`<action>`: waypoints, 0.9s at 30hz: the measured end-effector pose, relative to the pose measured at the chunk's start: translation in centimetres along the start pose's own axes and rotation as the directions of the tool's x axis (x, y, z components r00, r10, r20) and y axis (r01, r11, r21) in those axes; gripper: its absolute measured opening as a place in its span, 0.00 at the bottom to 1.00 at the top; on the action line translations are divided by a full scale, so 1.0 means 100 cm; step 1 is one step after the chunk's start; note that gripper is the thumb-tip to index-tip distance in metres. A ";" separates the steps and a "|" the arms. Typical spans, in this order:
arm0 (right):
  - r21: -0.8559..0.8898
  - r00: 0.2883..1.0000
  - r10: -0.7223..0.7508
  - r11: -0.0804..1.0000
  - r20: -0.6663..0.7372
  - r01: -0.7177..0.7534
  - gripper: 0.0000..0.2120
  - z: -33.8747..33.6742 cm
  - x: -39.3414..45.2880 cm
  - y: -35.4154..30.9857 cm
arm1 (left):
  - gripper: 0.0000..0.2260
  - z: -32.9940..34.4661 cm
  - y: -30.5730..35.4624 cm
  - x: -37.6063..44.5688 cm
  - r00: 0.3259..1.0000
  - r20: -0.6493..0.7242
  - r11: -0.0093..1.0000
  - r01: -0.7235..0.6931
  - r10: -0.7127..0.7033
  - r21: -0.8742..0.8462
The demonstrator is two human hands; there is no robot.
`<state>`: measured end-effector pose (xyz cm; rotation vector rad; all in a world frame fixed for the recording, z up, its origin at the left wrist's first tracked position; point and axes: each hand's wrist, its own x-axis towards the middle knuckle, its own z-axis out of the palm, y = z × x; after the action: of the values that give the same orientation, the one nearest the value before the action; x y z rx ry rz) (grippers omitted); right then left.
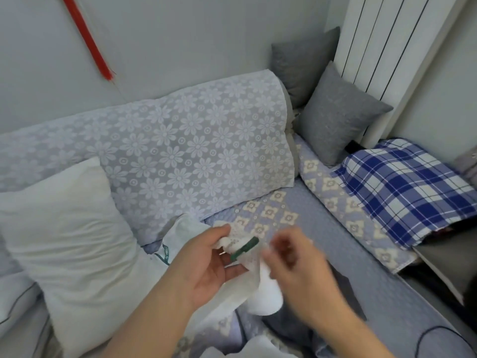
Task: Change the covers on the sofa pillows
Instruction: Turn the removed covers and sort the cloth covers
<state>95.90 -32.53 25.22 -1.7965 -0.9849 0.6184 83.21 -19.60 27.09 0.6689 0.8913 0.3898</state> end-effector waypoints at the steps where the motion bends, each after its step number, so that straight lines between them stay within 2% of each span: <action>1: -0.050 0.994 -0.065 0.996 0.086 0.069 0.12 0.010 -0.009 -0.004 | 0.08 0.001 -0.001 -0.002 0.999 -0.033 1.000 -0.018 0.018 0.017; 3: -0.167 0.982 -0.130 0.974 0.134 0.152 0.18 0.027 -0.012 0.000 | 0.08 0.004 -0.004 -0.007 0.997 -0.051 0.998 -0.057 0.058 0.015; 6: -0.096 0.997 -0.082 0.992 -0.013 0.080 0.13 0.032 -0.007 0.003 | 0.10 0.009 -0.014 -0.019 0.991 0.041 0.989 -0.129 0.126 0.072; 8: -0.085 0.996 -0.074 0.994 -0.042 0.070 0.13 0.030 -0.004 0.003 | 0.12 0.008 -0.023 -0.023 0.982 0.059 0.969 -0.189 0.182 0.160; 10: -0.118 0.996 -0.076 0.990 -0.035 0.072 0.12 0.030 -0.005 0.002 | 0.13 0.007 -0.027 -0.025 0.971 0.020 0.938 -0.236 0.239 0.254; 14: -0.104 0.996 -0.072 0.992 -0.044 0.067 0.02 0.036 -0.009 0.006 | 0.12 0.003 -0.026 -0.023 0.928 -0.064 0.848 -0.306 0.367 0.432; 15: -0.135 0.994 -0.100 0.987 -0.047 0.093 0.03 0.037 -0.009 0.007 | 0.13 0.003 -0.025 -0.024 0.921 -0.058 0.823 -0.315 0.386 0.473; 17: -0.214 0.989 -0.148 0.966 -0.011 0.142 0.06 0.039 -0.011 0.006 | 0.14 0.002 -0.025 -0.026 0.921 -0.023 0.793 -0.321 0.388 0.517; 19: -0.230 0.991 -0.136 0.964 0.014 0.136 0.05 0.039 -0.009 0.007 | 0.14 0.004 -0.028 -0.027 0.937 0.003 0.796 -0.299 0.350 0.526; 24: -0.039 0.997 -0.035 0.999 -0.075 0.032 0.09 0.034 -0.002 0.011 | 0.15 0.004 -0.027 -0.018 0.934 0.007 0.786 -0.306 0.358 0.537; 27: -0.052 0.993 -0.052 0.998 -0.107 0.047 0.07 0.037 -0.002 0.006 | 0.15 0.006 -0.028 -0.007 0.925 -0.014 0.796 -0.318 0.379 0.515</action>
<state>93.15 -31.00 23.19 -1.8238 -0.9757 0.4647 83.42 -22.25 25.87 1.3242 0.9913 0.5360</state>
